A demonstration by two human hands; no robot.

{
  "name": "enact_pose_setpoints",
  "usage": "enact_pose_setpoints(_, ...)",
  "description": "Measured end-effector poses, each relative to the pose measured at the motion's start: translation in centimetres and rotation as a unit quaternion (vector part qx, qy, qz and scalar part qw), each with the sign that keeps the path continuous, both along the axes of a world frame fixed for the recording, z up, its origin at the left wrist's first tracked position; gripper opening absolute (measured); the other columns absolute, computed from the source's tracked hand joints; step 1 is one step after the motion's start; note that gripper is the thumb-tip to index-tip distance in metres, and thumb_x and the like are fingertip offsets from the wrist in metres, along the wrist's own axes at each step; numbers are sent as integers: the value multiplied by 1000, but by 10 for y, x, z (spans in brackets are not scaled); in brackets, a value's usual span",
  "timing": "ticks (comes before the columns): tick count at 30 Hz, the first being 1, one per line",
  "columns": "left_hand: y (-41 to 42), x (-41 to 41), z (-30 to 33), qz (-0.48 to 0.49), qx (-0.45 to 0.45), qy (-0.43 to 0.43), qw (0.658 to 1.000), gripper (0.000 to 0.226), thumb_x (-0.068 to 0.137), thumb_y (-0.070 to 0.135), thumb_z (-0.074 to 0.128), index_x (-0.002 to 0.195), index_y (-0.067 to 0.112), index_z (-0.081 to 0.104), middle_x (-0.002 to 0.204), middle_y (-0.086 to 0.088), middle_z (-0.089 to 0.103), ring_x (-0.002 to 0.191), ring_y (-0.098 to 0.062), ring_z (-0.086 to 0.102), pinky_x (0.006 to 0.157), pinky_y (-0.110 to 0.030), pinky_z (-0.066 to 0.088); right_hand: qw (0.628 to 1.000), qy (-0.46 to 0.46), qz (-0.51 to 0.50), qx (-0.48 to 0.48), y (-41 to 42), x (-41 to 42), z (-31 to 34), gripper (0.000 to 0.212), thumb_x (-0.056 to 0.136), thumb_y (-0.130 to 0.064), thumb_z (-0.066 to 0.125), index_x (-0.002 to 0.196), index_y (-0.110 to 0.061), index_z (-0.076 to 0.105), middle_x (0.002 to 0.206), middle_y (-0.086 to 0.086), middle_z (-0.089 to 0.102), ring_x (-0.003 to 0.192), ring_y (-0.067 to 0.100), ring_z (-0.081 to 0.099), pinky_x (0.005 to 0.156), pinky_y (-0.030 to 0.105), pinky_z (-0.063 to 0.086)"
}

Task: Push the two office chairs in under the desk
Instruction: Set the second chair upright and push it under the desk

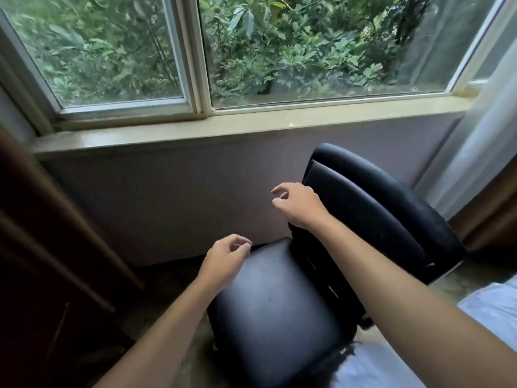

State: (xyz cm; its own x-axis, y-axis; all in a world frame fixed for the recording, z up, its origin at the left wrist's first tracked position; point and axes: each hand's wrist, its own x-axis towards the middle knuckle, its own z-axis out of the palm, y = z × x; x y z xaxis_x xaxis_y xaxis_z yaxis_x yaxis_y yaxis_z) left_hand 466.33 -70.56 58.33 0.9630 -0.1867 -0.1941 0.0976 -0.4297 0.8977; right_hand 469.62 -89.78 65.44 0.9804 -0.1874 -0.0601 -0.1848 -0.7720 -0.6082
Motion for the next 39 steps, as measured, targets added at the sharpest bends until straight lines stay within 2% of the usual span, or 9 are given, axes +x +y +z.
enact_pose_setpoints(11,-217,44,49,-118,118,-115,979,13,86,31,57,88,38,68,79,18,70,69,1,61,63,-24,48,991,-36,-47,-121,-255,76,20,52,84,-34,50,136,-28,52,136,4,59,126,29,50,102,43,42)
enact_pose_setpoints(16,-298,34,57,-209,162,-210,941,17,89,33,55,94,25,69,91,5,67,90,-16,62,82,-33,47,988,127,-52,66,-330,74,-27,72,91,-52,53,152,-25,27,156,2,34,141,22,34,109,30,26)
enact_pose_setpoints(18,-321,26,53,-244,160,-228,929,18,88,32,53,95,23,67,89,3,63,88,-17,59,82,-35,47,976,173,-53,118,-341,65,-55,60,92,-56,49,143,-24,45,150,-1,43,133,17,45,109,30,31)
enact_pose_setpoints(20,-337,18,45,-289,177,-230,912,22,89,32,53,107,26,65,96,2,61,94,-19,56,85,-35,46,952,185,-97,223,-344,54,-70,46,82,-67,55,106,-30,70,120,-7,66,101,10,65,90,29,47)
enact_pose_setpoints(22,-348,10,33,-320,197,-220,900,34,92,33,51,125,29,56,107,-1,59,103,-22,54,90,-36,45,916,197,-124,326,-346,49,-74,57,72,-75,57,89,-25,78,100,0,76,89,18,72,84,32,52)
enact_pose_setpoints(24,-354,6,19,-333,211,-203,896,43,94,37,49,136,31,46,113,-2,58,108,-23,51,93,-37,43,892,192,-117,391,-345,49,-76,66,75,-76,52,97,-20,78,100,6,76,92,22,72,85,35,53)
enact_pose_setpoints(29,-351,8,-9,-241,181,-92,949,38,89,53,51,121,32,52,111,5,57,107,-15,55,93,-32,42,859,158,-109,475,-329,41,-75,67,92,-69,30,114,-22,71,117,13,70,111,29,65,102,41,47)
enact_pose_setpoints(35,-328,20,-20,-108,44,33,993,68,74,75,52,131,41,42,126,7,48,119,-8,49,103,-34,40,865,169,-139,450,-314,25,-70,59,94,-62,40,110,-15,71,101,7,76,94,22,72,86,36,54)
enact_pose_setpoints(39,-322,16,-24,-78,-21,90,993,95,58,89,55,139,45,32,133,9,39,127,-9,40,103,-34,36,917,200,-103,329,-311,32,-66,70,84,-67,48,134,-18,52,131,2,60,116,23,60,104,43,44)
